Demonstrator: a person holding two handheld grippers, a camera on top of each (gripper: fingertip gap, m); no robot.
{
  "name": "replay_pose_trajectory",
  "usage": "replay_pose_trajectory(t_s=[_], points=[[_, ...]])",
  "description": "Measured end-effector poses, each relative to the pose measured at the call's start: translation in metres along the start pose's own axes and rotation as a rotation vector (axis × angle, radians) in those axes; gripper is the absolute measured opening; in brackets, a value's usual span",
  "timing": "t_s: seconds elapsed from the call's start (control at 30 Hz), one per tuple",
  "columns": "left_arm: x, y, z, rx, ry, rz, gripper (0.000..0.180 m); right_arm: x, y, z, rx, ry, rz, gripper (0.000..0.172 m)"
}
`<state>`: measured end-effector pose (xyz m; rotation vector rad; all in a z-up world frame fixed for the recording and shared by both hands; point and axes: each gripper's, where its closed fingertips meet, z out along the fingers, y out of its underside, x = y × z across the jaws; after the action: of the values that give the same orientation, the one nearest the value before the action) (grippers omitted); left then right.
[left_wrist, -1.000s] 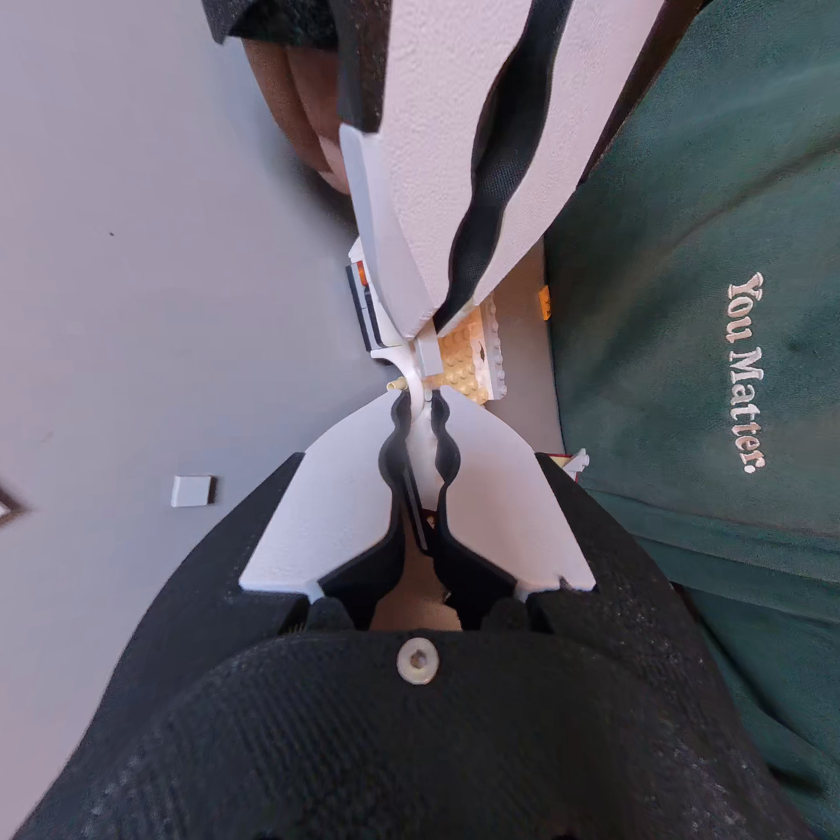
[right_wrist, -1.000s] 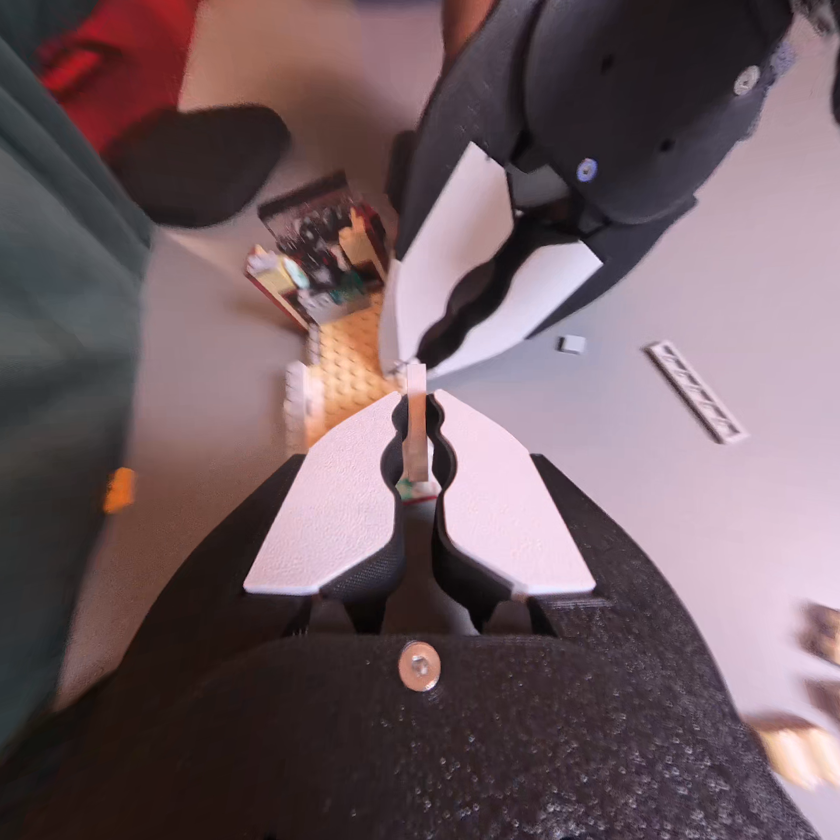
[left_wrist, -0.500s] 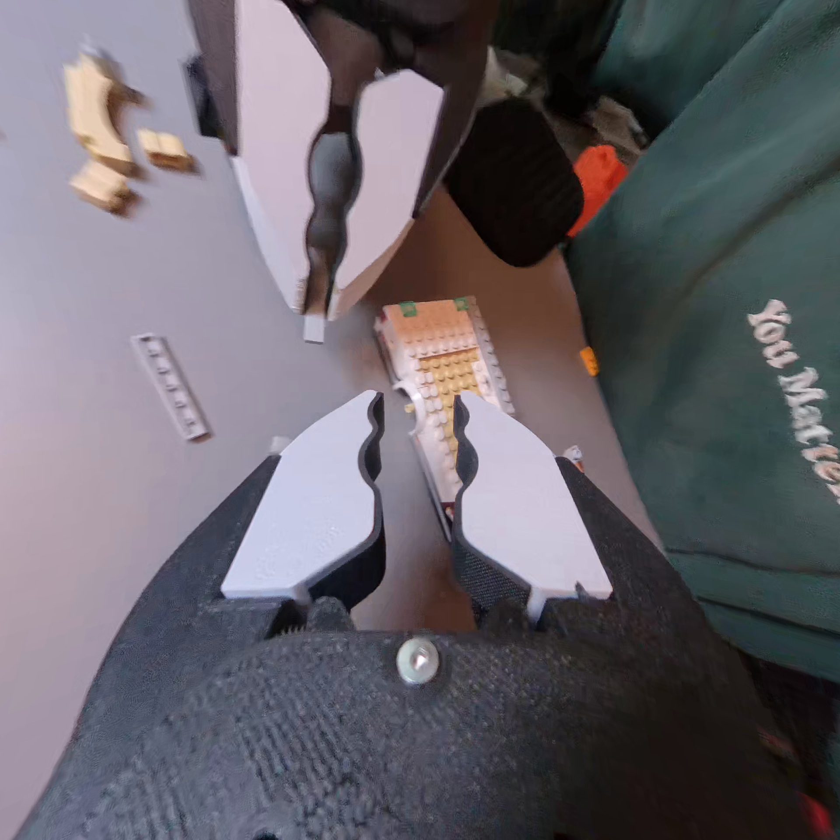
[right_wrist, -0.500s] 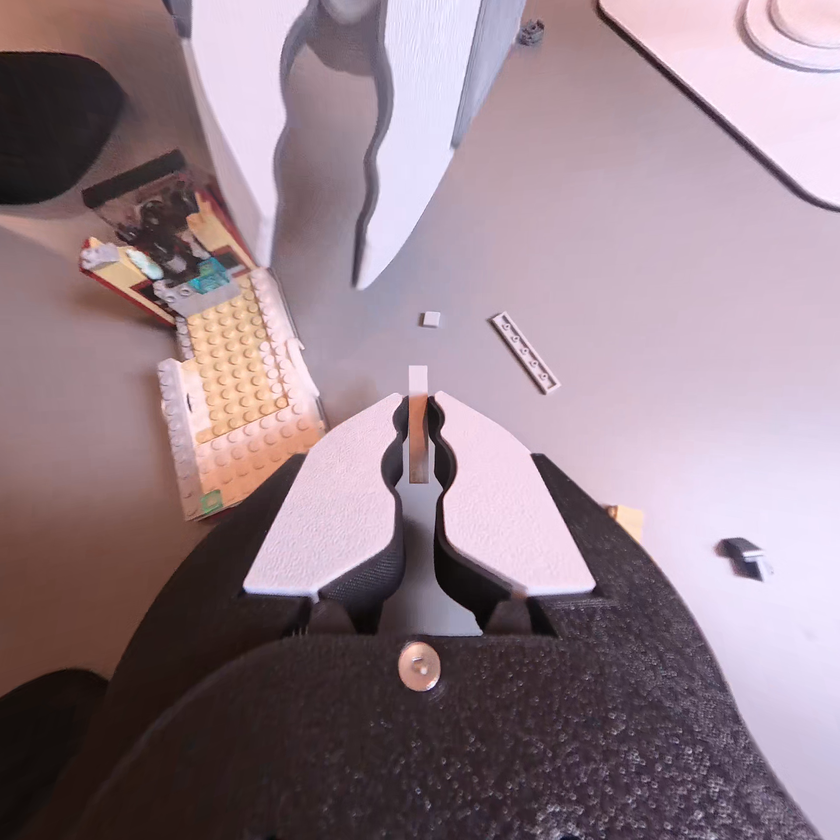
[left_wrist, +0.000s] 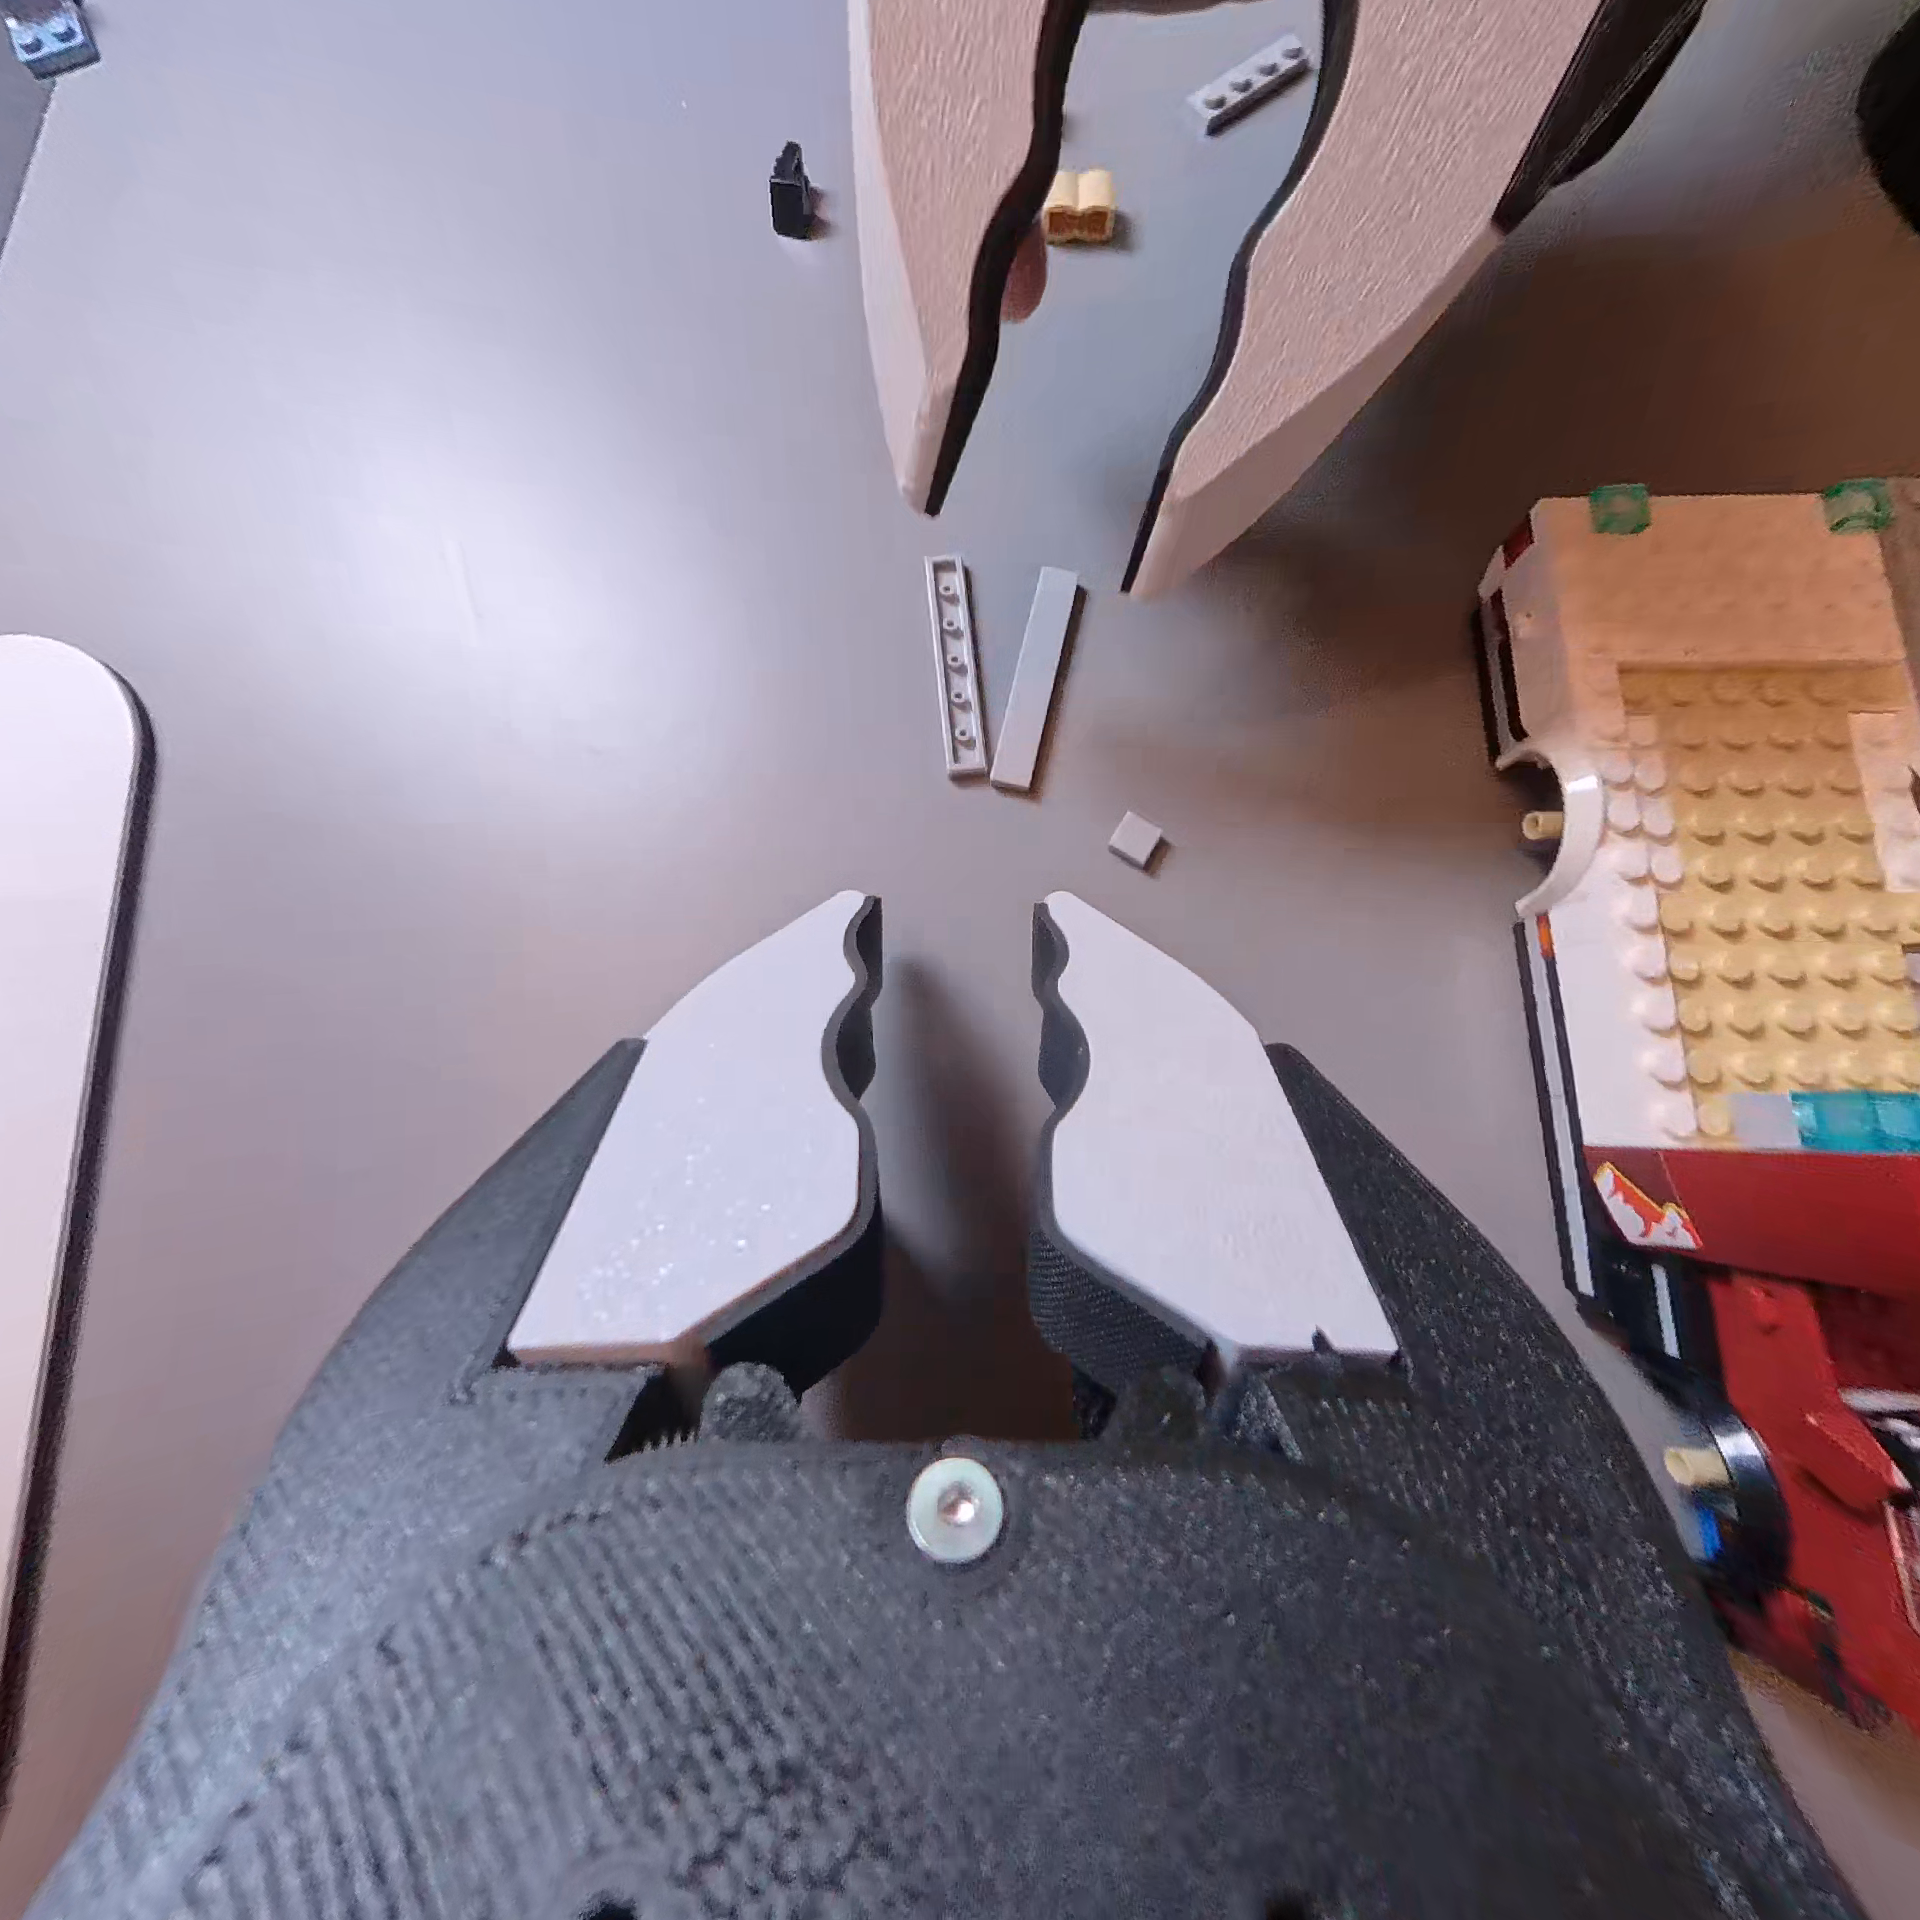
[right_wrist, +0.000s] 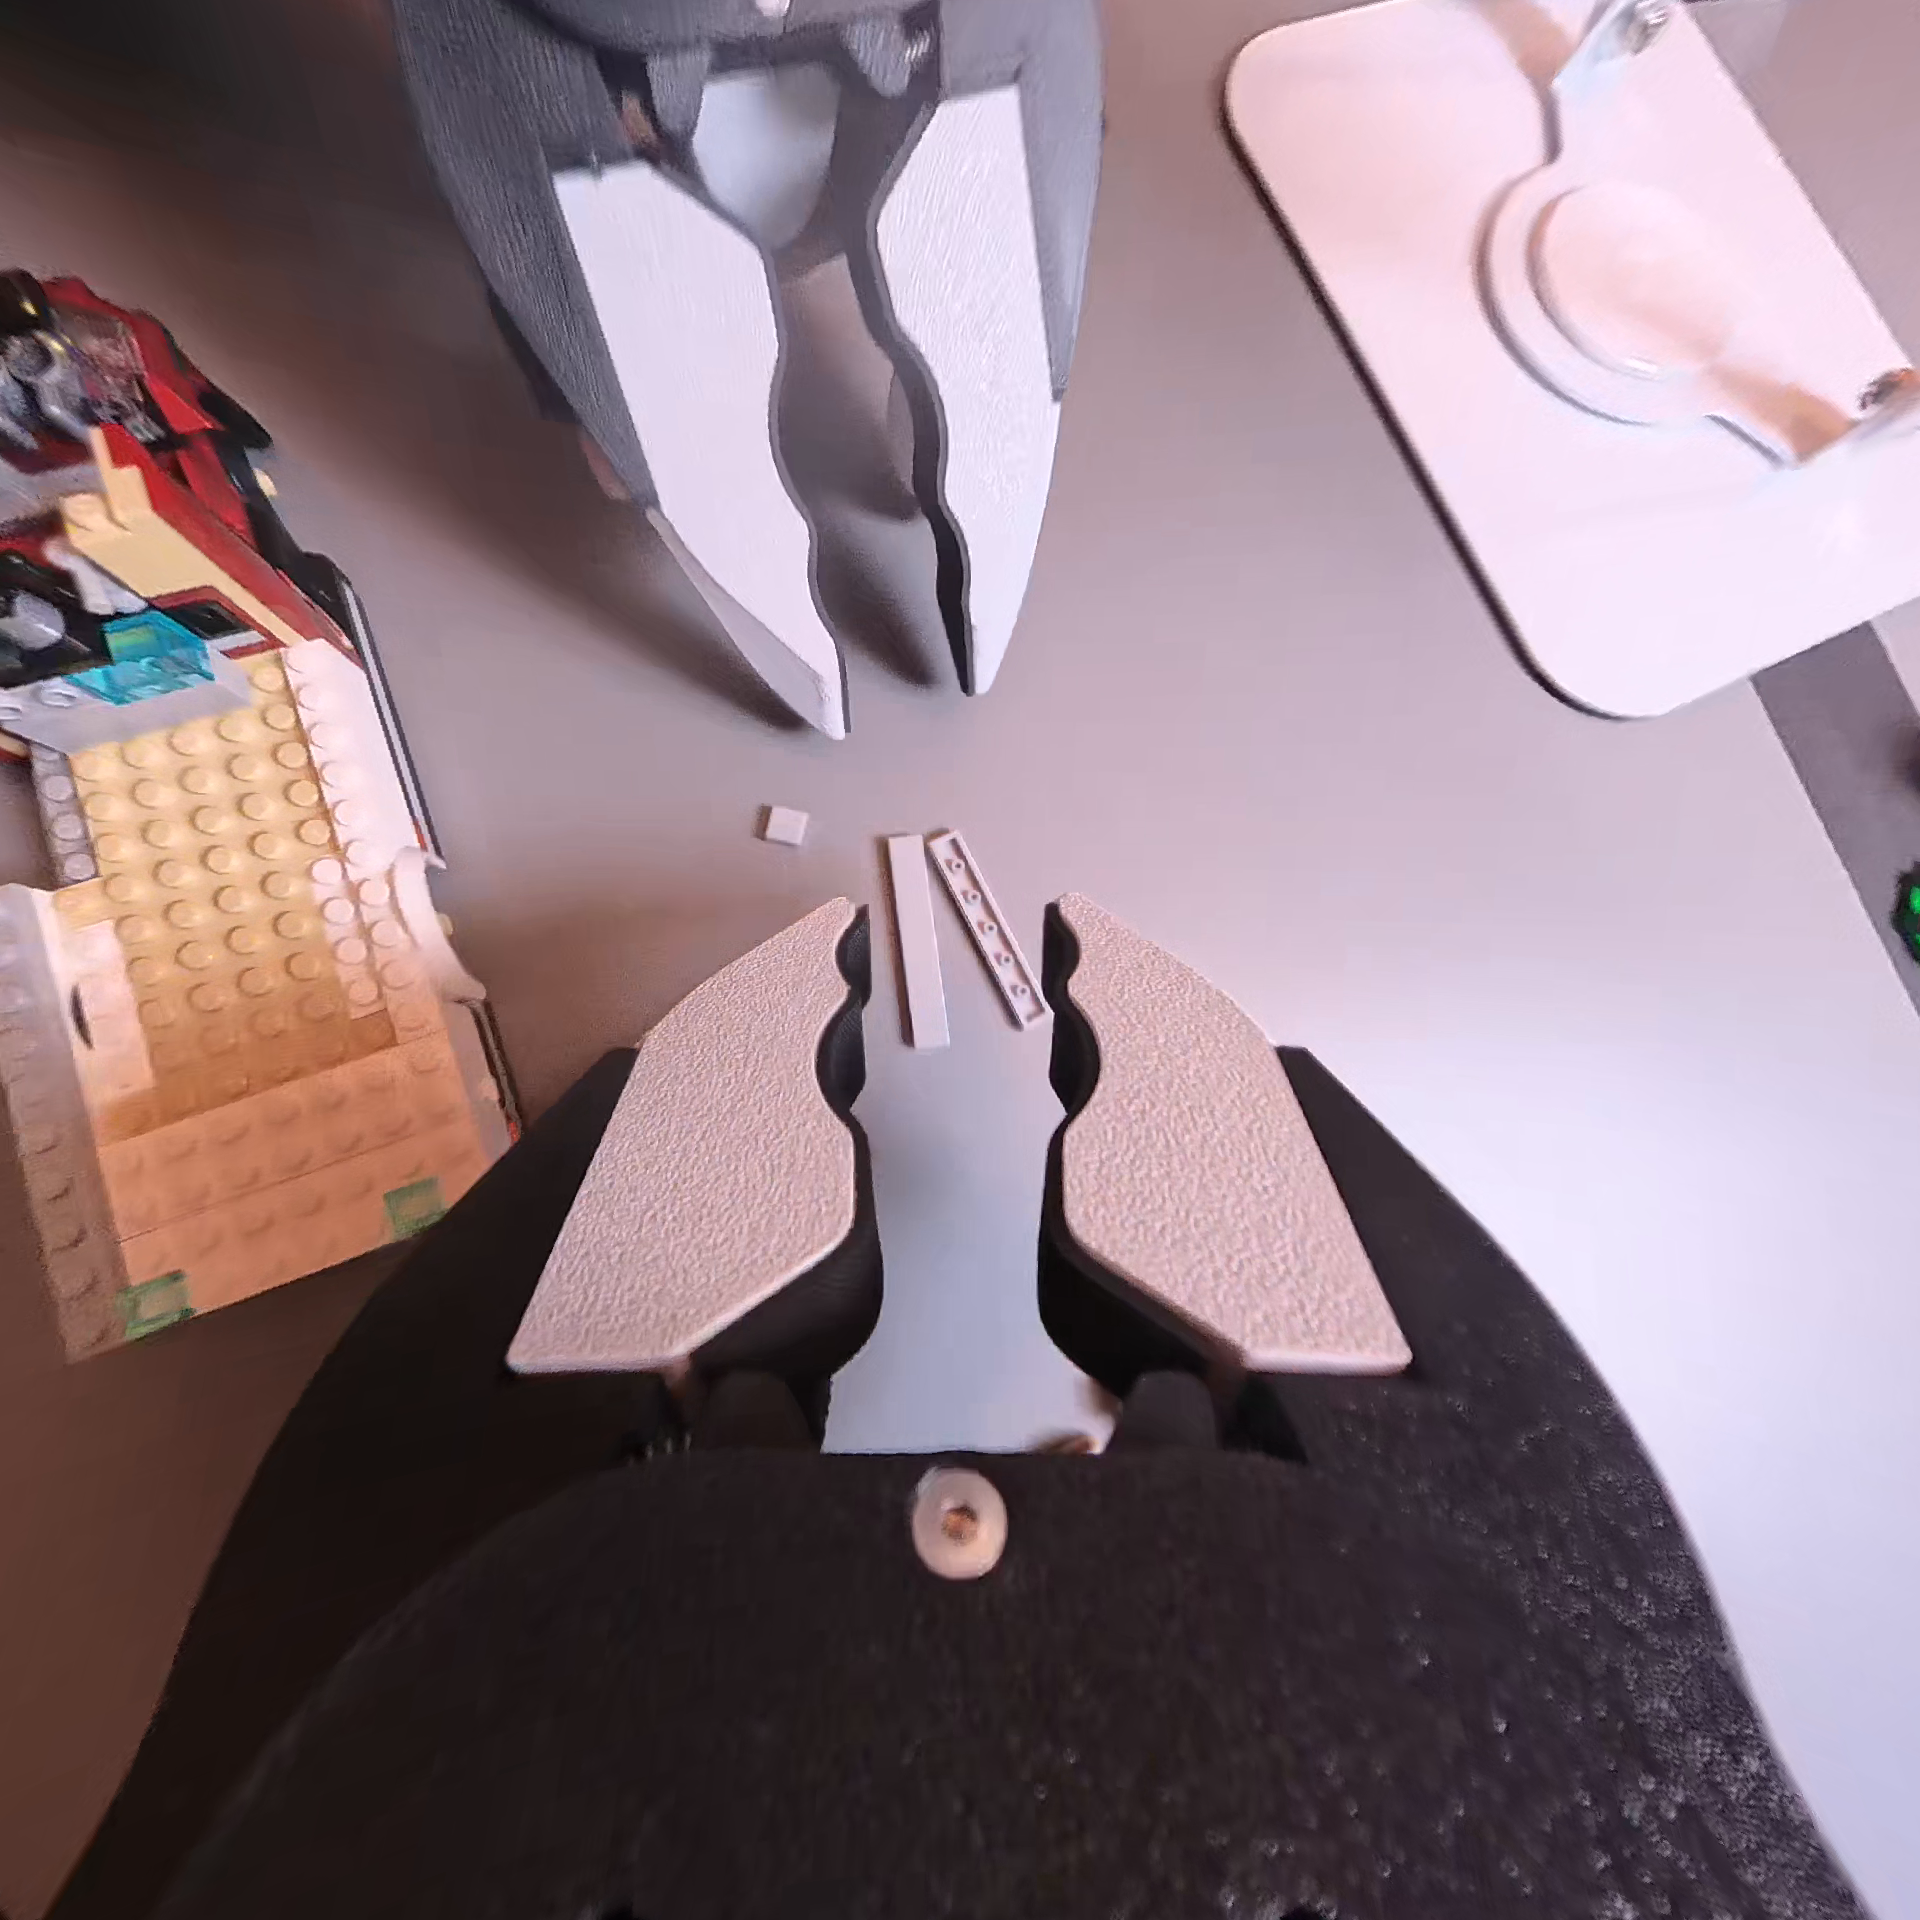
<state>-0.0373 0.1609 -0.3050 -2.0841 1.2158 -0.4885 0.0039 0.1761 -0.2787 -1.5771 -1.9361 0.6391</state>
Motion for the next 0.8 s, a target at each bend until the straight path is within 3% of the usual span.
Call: replay_pose_trajectory(t_s=[0.3, 0.4, 0.47, 0.53, 0.8], points=[[0.005, -0.023, 0.032, -0.129, 0.102, 0.039, 0.04, -0.013, 0.032, -0.059, 0.149, 0.071, 0.222, 0.028], [0.005, -0.025, 0.036, -0.204, 0.09, 0.073, 0.036, -0.022, 0.047, -0.072, 0.187, 0.081, 0.289, 0.026], [0.009, -0.025, 0.036, -0.235, 0.102, 0.092, 0.016, -0.026, 0.054, -0.077, 0.214, 0.087, 0.322, 0.025], [0.009, -0.024, 0.036, -0.256, 0.079, 0.09, 0.016, -0.03, 0.057, -0.08, 0.243, 0.084, 0.346, 0.024], [0.019, -0.018, 0.017, -0.117, 0.021, 0.05, 0.016, -0.049, 0.048, -0.085, 0.298, 0.065, 0.309, 0.023]])
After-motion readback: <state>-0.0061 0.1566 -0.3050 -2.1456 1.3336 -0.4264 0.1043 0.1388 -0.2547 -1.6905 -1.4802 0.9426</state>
